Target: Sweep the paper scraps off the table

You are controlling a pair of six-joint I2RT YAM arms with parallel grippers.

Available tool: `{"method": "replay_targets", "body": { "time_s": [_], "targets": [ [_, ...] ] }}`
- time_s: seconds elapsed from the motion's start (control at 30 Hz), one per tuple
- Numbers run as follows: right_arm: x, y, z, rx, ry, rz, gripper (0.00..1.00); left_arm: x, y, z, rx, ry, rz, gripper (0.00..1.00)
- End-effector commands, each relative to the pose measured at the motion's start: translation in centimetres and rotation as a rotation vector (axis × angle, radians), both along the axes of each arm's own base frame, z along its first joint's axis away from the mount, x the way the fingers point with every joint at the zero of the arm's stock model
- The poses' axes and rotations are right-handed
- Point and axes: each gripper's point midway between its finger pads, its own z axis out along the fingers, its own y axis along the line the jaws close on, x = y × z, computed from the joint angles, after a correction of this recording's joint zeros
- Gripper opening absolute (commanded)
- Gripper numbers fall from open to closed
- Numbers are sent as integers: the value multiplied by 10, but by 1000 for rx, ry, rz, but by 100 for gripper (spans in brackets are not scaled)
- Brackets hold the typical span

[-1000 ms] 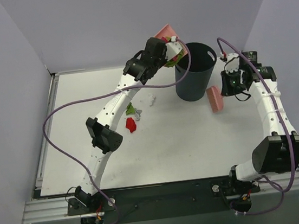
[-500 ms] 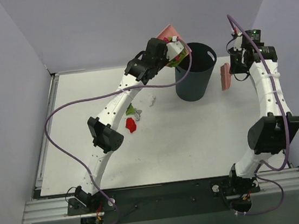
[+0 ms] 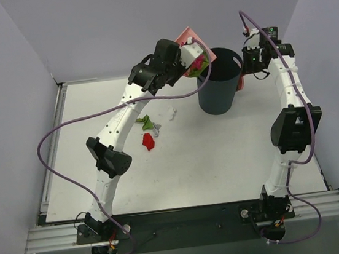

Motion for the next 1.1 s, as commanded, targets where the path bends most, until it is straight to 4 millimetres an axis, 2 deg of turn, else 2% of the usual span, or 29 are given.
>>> {"method": "replay_targets", "body": {
  "time_s": [0.0, 0.03, 0.07, 0.13, 0.2, 0.27, 0.3, 0.33, 0.5, 0.53, 0.6, 0.63, 0.7, 0.73, 0.8, 0.93, 1.03, 1.07],
  "targets": [
    [3, 24, 10, 35, -70, 216, 0, -4, 16, 30, -41, -39, 27, 0],
    [-1, 29, 12, 42, -77, 249, 0, -2, 17, 30, -33, -50, 33, 0],
    [-7, 34, 4, 47, -69, 307, 0, 4, 20, 32, -22, -71, 57, 0],
    [-16, 39, 7, 46, -81, 352, 0, 11, 24, 40, -3, -119, 70, 0],
    [-25, 41, -3, 43, -58, 379, 0, 19, 28, 39, 39, -151, 87, 0],
    [-34, 44, -2, 45, -55, 396, 0, 25, 29, 36, 64, -167, 95, 0],
    [-43, 49, -11, 52, -33, 427, 0, 26, 30, 35, 78, -174, 99, 0],
    [-50, 52, -3, 46, -52, 444, 0, 28, 30, 35, 81, -177, 100, 0],
    [-90, 84, -1, 13, -72, 589, 0, 35, 33, 29, 120, -188, 109, 0],
    [-102, 88, -1, 17, -72, 600, 0, 37, 35, 30, 121, -197, 118, 0],
    [-113, 90, -1, 40, -65, 590, 0, 42, 38, 27, 142, -204, 127, 0],
    [-124, 100, -1, 63, -52, 589, 0, 45, 39, 27, 153, -215, 130, 0],
    [-134, 99, 0, 74, -48, 566, 0, 50, 43, 19, 217, -225, 140, 0],
    [-140, 98, 8, 70, -66, 555, 0, 53, 45, 17, 234, -233, 144, 0],
    [-151, 95, 5, 77, -53, 523, 0, 58, 49, 14, 298, -252, 149, 0],
    [-167, 92, 19, 82, -87, 487, 0, 63, 59, 28, 331, -296, 169, 0],
    [-172, 82, 21, 91, -91, 448, 0, 65, 74, 28, 338, -282, 190, 0],
    [-174, 81, 20, 93, -88, 441, 0, 62, 80, 35, 347, -289, 190, 0]
  ]
}}
